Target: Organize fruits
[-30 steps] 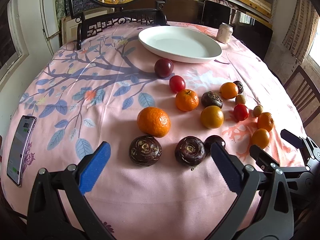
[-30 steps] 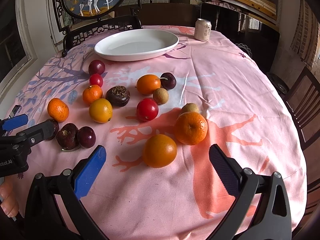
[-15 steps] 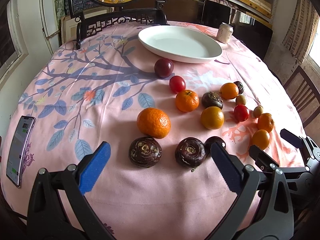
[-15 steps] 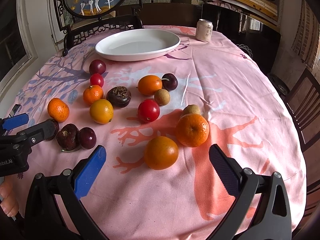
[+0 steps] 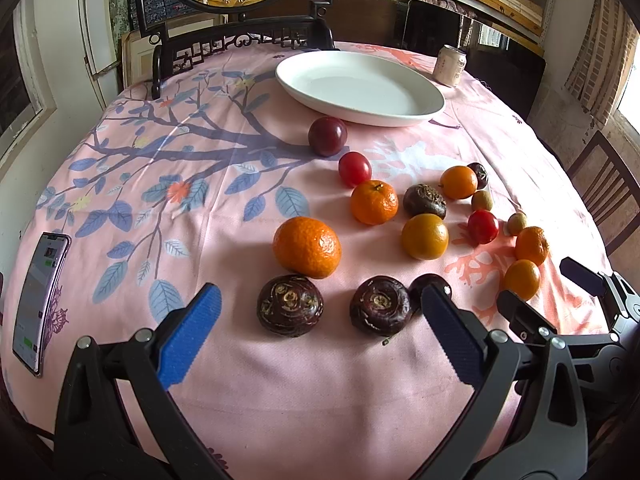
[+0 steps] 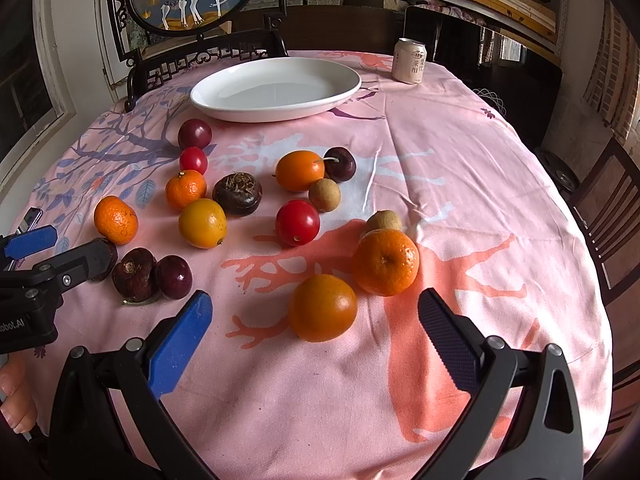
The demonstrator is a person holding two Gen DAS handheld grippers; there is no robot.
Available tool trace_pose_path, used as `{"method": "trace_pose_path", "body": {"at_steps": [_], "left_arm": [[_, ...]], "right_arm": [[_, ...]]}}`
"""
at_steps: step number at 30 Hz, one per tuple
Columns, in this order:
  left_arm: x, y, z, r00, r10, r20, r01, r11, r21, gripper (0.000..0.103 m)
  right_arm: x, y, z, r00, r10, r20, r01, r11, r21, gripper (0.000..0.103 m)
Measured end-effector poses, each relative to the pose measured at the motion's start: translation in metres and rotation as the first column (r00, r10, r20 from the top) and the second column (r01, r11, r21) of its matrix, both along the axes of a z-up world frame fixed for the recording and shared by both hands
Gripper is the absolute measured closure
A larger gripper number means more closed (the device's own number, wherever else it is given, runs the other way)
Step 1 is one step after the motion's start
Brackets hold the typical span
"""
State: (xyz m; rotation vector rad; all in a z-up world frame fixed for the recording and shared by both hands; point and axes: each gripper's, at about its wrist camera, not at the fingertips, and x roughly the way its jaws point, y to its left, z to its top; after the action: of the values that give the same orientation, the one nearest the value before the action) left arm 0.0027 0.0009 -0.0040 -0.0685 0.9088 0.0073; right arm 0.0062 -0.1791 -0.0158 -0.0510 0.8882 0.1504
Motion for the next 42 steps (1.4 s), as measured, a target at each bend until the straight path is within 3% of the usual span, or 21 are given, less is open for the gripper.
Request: {"method": "trace_pose_path", "body": {"at_steps": [35,42], "left_arm": [[0.001,-0.002,-0.001,1.000,-0.014,0.000,0.014,1.000,-0.010,0.002],[-0.004,0.006,-0.013,0.999,-0.041,-0.032,0.040,0.999,-0.016,0.002]], "right_arm": [[0.000,-0.001,-0.002,1.000,0.004,-0.001,-0.004,1.000,-0.006,0.001],[-0.006,-0.009,-0.007,1.000,0.022,-0.019,-0.022,1.000,0.010,0.001]]}}
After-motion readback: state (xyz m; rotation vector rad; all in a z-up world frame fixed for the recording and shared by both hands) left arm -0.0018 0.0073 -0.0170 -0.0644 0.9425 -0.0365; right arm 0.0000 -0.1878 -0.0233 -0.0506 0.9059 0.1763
